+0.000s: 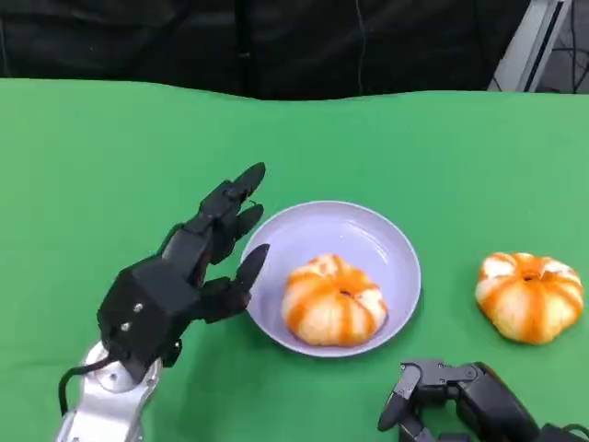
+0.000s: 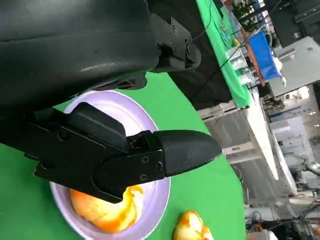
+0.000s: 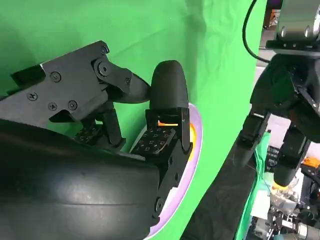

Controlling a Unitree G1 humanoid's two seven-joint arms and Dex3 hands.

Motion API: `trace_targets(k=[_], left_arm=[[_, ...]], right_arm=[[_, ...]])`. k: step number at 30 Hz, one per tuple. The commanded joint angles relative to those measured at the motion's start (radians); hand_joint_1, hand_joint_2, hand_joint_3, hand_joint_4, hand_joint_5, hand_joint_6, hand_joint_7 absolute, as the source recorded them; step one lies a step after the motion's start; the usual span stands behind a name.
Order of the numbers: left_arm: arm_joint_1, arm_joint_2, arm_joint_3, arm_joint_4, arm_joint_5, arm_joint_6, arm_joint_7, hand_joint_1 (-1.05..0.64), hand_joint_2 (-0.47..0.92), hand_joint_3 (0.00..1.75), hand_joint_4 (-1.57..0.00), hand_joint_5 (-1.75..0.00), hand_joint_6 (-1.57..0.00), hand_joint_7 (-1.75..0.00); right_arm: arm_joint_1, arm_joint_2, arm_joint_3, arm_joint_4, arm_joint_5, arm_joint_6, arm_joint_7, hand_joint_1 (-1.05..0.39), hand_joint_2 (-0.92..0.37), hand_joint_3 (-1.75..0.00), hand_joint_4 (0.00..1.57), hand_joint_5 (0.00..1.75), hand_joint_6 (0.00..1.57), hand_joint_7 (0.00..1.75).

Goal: Grasp the bread from the table and place it into the plate.

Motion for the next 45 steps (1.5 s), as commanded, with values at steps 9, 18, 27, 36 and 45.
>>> trace_targets(k=[9,18,27,36,45], left_arm=[[0.147,-0.071,0.059,0.043,-0.186,-0.2,-0.148,-0.85,0.92,0.66,-0.42,-0.04,-0.24,-0.02],[0.275,-0.128,0.126,0.063,-0.347,-0.276,-0.279,-0.82,0.92,0.65,-0.52,-0.06,-0.3,-0.03],[0.293,-0.14,0.189,0.156,-0.389,-0.311,-0.363,-0.77,0.92,0.63,-0.58,-0.05,-0.35,-0.03],[0.28,-0.151,0.213,0.211,-0.361,-0.337,-0.368,-0.13,0.92,0.27,-0.63,-0.02,-0.41,-0.02],[0.269,-0.149,0.2,0.253,-0.192,-0.416,-0.252,0.12,0.92,0.38,-0.67,-0.02,-0.58,-0.06]], right_arm=[[0.001,-0.013,-0.007,0.009,0.013,-0.007,0.003,-0.12,-0.68,-0.84,0.8,1.45,0.85,1.12],[0.008,-0.023,-0.013,-0.003,0.023,-0.005,0.012,-0.13,-0.69,-0.83,0.81,1.46,0.85,1.12],[0.011,-0.02,-0.012,-0.01,0.03,0.004,0.02,-0.13,-0.67,-0.86,0.82,1.45,0.85,1.13],[0.015,-0.018,-0.01,-0.017,0.025,0.013,0.017,-0.13,-0.68,-0.85,0.82,1.45,0.87,1.11],[0.017,-0.017,-0.008,-0.022,0.02,0.011,0.01,-0.13,-0.68,-0.85,0.82,1.46,0.87,1.1]])
